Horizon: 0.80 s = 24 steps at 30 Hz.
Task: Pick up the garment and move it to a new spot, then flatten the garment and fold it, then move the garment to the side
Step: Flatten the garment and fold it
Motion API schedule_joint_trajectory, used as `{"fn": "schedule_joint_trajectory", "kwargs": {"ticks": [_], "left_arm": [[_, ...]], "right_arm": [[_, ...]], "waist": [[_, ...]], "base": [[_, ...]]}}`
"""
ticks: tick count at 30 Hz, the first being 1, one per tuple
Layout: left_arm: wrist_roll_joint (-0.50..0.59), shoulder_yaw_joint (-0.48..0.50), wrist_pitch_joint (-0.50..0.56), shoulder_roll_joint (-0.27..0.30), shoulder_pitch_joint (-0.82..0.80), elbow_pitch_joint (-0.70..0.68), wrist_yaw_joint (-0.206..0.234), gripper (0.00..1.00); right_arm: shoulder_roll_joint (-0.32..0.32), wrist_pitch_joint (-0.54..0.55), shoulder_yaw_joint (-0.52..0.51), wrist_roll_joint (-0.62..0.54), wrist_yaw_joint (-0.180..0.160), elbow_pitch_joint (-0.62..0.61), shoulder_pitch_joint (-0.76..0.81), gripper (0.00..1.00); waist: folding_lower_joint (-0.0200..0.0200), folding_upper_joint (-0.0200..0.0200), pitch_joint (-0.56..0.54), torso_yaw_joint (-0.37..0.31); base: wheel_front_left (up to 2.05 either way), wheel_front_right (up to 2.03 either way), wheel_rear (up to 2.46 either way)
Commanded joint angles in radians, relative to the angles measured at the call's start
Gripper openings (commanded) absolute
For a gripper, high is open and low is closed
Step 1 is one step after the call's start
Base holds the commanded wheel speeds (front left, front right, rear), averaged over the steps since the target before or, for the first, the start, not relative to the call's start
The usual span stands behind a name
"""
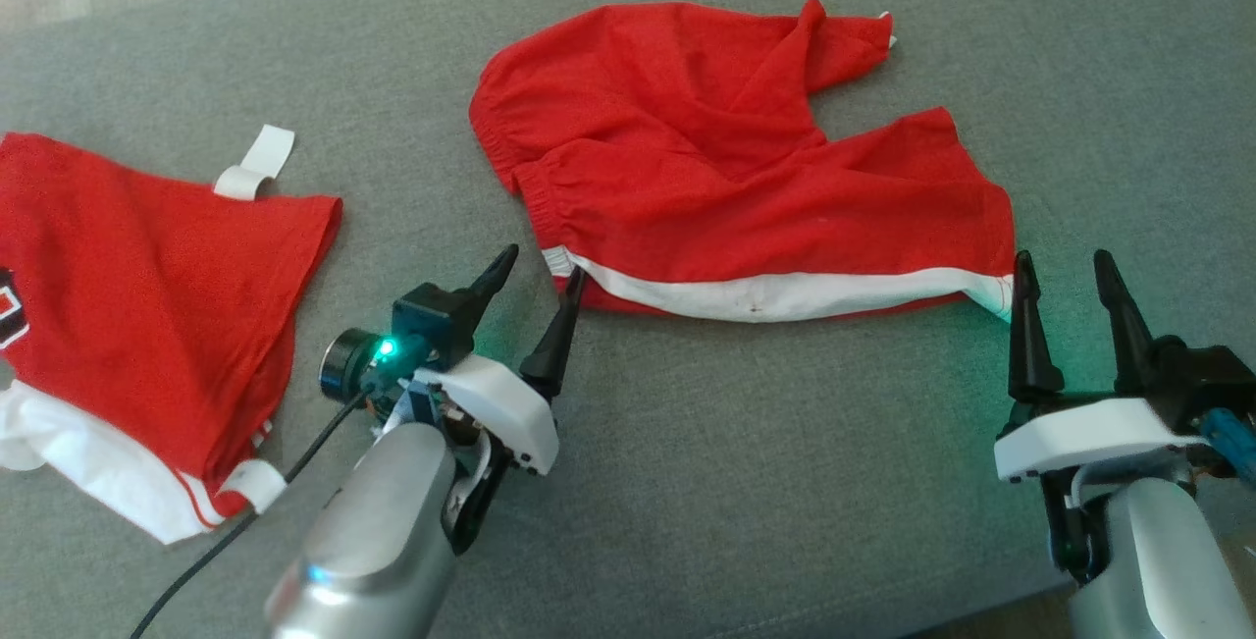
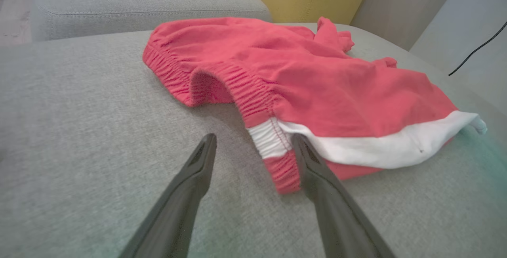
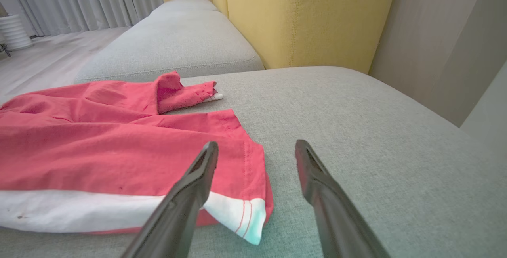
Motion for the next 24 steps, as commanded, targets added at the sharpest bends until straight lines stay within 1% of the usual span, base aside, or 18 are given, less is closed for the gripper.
{"fn": "schedule_joint_trajectory", "kwargs": {"ticks": [1, 3, 11, 12, 13, 14, 15, 16, 17, 21, 24], "left_arm": [[-0.017, -0.001, -0.007, 0.012, -0.041, -0.023, -0.005, 1.0], [-0.039, -0.033, -0.01, 0.02, -0.047, -0.025, -0.006, 1.0], [-0.109, -0.106, -0.041, 0.046, -0.063, -0.037, -0.006, 1.0], [-0.113, -0.11, -0.048, 0.05, -0.066, -0.036, -0.006, 0.86], [-0.114, -0.113, -0.057, 0.053, -0.068, -0.035, -0.006, 0.76], [-0.115, -0.116, -0.063, 0.055, -0.07, -0.033, -0.006, 0.59], [-0.116, -0.12, -0.07, 0.056, -0.072, -0.03, -0.006, 0.38], [-0.116, -0.124, -0.076, 0.058, -0.073, -0.028, -0.006, 0.27], [-0.114, -0.127, -0.083, 0.061, -0.075, -0.026, -0.006, 0.0], [-0.098, -0.137, -0.108, 0.071, -0.081, -0.02, -0.005, 0.0], [-0.083, -0.145, -0.123, 0.08, -0.08, -0.021, 0.004, 0.0]], "right_arm": [[-0.006, -0.014, 0.023, 0.008, -0.001, -0.021, -0.025, 1.0], [-0.006, -0.016, 0.023, 0.007, -0.001, -0.014, -0.027, 1.0], [-0.006, -0.022, 0.018, 0.0, -0.001, 0.007, -0.032, 1.0], [-0.006, -0.023, 0.017, -0.003, -0.001, 0.01, -0.032, 1.0], [-0.006, -0.023, 0.016, -0.007, -0.001, 0.013, -0.032, 1.0], [-0.006, -0.023, 0.015, -0.01, -0.001, 0.016, -0.033, 1.0], [-0.006, -0.023, 0.014, -0.013, -0.001, 0.019, -0.032, 1.0], [-0.006, -0.023, 0.014, -0.016, -0.001, 0.022, -0.032, 1.0], [-0.006, -0.023, 0.014, -0.019, -0.001, 0.025, -0.031, 1.0], [-0.006, -0.013, 0.015, -0.029, -0.001, 0.037, -0.027, 1.0], [-0.006, 0.015, 0.001, -0.038, -0.001, 0.053, -0.018, 1.0]], "waist": [[-0.0001, 0.0, 0.005, -0.004], [-0.0001, 0.0, 0.006, -0.006], [-0.0001, 0.0, 0.0, -0.006], [-0.0001, 0.0, -0.002, -0.006], [-0.0001, 0.0, -0.003, -0.005], [-0.0001, 0.0, -0.005, -0.005], [-0.0001, 0.0, -0.008, -0.005], [-0.0001, 0.0, -0.01, -0.004], [-0.0001, 0.0, -0.012, -0.004], [-0.0001, 0.0, -0.02, -0.003], [-0.0001, 0.0, -0.03, -0.001]], "base": [[0.0, 0.0, 0.0], [0.0, 0.0, 0.0], [0.0, 0.0, 0.0], [0.0, 0.0, 0.0], [0.0, 0.0, 0.0], [0.0, 0.0, 0.0], [0.0, 0.0, 0.0], [0.0, 0.0, 0.0], [0.0, 0.0, 0.0], [0.0, 0.0, 0.0], [0.0, 0.0, 0.0]]}}
